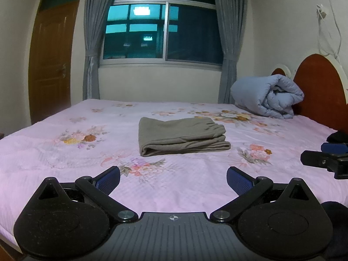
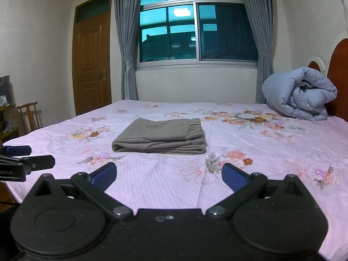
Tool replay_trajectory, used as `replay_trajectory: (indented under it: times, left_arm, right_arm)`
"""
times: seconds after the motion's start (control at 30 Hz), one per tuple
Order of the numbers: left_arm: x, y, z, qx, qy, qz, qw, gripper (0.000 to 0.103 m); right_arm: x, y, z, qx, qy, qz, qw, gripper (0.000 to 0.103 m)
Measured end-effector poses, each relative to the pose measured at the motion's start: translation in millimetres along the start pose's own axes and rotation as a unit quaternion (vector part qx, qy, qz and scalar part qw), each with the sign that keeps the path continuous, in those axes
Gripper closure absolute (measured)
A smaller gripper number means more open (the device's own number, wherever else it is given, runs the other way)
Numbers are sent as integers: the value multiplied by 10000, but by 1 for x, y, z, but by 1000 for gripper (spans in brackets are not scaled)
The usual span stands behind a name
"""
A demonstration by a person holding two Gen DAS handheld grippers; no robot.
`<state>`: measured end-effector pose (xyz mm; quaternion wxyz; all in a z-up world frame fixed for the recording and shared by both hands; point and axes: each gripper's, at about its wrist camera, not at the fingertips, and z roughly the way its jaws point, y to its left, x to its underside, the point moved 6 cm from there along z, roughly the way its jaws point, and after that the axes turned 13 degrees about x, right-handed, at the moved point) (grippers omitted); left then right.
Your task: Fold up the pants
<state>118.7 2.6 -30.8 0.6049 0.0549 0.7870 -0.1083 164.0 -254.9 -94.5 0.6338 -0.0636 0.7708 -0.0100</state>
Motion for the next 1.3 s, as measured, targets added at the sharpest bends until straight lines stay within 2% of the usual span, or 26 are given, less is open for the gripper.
replay_trajectory:
  times: [0.97,1.3]
  left_arm:
    - [1,0,0,-6,-18,8,10000,0]
    - [-2,2,-7,0,-204,-72,9998,0]
  right_arm:
    - [-1,-2,0,-8,5,-5,10000,6]
    - [-1,-2,0,-7,7,-6,10000,6]
